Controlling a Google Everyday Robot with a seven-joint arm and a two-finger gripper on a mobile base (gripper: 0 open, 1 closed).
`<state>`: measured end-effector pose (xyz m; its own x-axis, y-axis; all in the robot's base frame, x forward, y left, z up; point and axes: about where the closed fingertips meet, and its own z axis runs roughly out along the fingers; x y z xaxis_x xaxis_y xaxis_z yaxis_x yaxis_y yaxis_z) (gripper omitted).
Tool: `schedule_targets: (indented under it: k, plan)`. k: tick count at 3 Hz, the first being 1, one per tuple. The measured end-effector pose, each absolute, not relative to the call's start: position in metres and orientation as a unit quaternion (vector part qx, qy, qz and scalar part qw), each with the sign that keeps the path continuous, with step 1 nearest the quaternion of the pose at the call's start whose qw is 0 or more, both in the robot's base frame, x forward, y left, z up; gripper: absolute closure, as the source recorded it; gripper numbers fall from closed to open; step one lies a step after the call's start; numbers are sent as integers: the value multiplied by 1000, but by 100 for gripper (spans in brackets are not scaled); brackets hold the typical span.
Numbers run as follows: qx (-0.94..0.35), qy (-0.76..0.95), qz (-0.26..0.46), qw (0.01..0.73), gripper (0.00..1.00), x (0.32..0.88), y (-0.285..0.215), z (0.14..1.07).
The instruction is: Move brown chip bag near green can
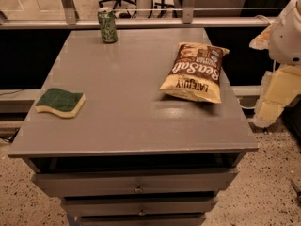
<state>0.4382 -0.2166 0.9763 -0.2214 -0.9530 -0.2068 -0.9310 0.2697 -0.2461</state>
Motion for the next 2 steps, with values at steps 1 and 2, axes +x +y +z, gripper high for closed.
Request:
schedule_targets:
  k: [1, 2]
  plan:
    - [-603, 781, -35, 159, 0, 438, -217, 976]
    - [-598, 782, -39, 175, 0, 447, -218, 971]
